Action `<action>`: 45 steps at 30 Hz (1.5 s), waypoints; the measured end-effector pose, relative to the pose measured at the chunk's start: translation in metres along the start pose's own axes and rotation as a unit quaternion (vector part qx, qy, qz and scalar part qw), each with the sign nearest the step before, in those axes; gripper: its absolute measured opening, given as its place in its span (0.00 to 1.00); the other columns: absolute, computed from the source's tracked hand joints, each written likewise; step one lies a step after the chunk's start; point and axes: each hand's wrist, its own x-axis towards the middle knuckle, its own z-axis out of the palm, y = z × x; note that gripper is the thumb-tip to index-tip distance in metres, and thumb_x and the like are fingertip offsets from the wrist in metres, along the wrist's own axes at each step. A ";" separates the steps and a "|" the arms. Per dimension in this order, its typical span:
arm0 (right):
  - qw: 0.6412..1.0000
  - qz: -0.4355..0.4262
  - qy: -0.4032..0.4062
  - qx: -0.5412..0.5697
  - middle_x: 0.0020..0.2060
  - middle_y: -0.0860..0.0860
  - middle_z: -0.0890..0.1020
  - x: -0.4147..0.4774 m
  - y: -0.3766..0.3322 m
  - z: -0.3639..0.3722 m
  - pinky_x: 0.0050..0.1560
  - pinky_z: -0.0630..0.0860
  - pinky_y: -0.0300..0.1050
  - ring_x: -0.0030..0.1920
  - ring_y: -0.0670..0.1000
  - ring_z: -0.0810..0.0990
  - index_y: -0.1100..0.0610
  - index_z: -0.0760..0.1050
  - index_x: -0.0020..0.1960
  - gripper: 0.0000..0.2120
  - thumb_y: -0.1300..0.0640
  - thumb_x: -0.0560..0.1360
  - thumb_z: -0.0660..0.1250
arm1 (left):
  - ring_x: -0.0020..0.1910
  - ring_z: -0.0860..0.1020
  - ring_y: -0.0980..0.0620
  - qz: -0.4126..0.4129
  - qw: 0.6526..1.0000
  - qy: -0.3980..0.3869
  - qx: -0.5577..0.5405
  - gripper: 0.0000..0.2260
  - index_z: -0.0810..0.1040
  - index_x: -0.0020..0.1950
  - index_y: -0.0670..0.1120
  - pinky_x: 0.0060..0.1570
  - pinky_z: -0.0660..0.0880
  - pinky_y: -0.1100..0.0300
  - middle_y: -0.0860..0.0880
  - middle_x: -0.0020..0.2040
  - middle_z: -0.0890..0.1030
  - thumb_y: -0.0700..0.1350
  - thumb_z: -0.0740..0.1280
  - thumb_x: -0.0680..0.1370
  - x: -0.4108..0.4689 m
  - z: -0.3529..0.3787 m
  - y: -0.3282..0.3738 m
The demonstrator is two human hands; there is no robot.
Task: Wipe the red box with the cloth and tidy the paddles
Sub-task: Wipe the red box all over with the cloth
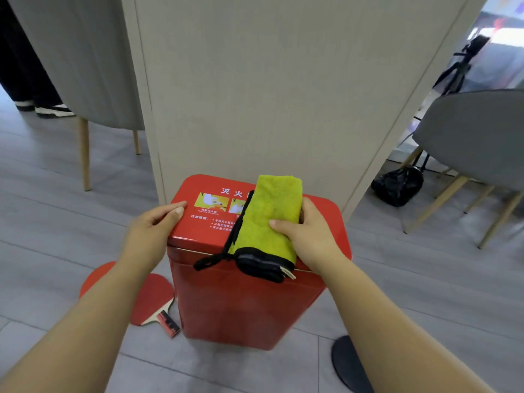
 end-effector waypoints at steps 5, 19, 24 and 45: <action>0.991 -0.037 0.124 -0.017 0.44 0.47 0.81 -0.036 0.000 -0.020 0.48 0.78 0.50 0.46 0.51 0.81 0.47 0.73 0.47 0.15 0.65 0.70 0.71 | 0.57 0.76 0.55 0.026 0.999 -0.033 0.026 0.08 0.80 0.54 0.57 0.56 0.69 0.64 0.53 0.58 0.80 0.48 0.64 0.79 0.001 -0.007 -0.007; 0.791 -0.243 0.367 -0.425 0.45 0.54 0.69 -0.087 0.083 -0.028 0.41 0.73 0.47 0.43 0.53 0.69 0.57 0.71 0.63 0.25 0.64 0.66 0.68 | 0.56 0.74 0.57 0.072 0.995 -0.057 0.049 0.09 0.79 0.57 0.54 0.51 0.67 0.69 0.53 0.59 0.77 0.46 0.60 0.80 -0.004 -0.007 -0.002; 0.821 -0.215 0.374 -0.375 0.51 0.50 0.63 -0.082 0.100 -0.012 0.53 0.63 0.35 0.50 0.45 0.61 0.60 0.67 0.70 0.31 0.47 0.71 0.65 | 0.58 0.73 0.55 0.085 0.992 -0.060 0.065 0.09 0.78 0.55 0.56 0.53 0.65 0.71 0.50 0.61 0.76 0.46 0.61 0.80 0.000 -0.009 -0.006; 0.681 -0.361 0.403 -0.494 0.57 0.57 0.64 -0.070 0.121 0.015 0.53 0.73 0.57 0.57 0.60 0.66 0.51 0.71 0.65 0.26 0.42 0.72 0.70 | 0.64 0.68 0.56 0.155 0.977 -0.071 0.127 0.08 0.79 0.48 0.61 0.68 0.62 0.63 0.55 0.65 0.71 0.51 0.61 0.79 0.007 -0.015 -0.008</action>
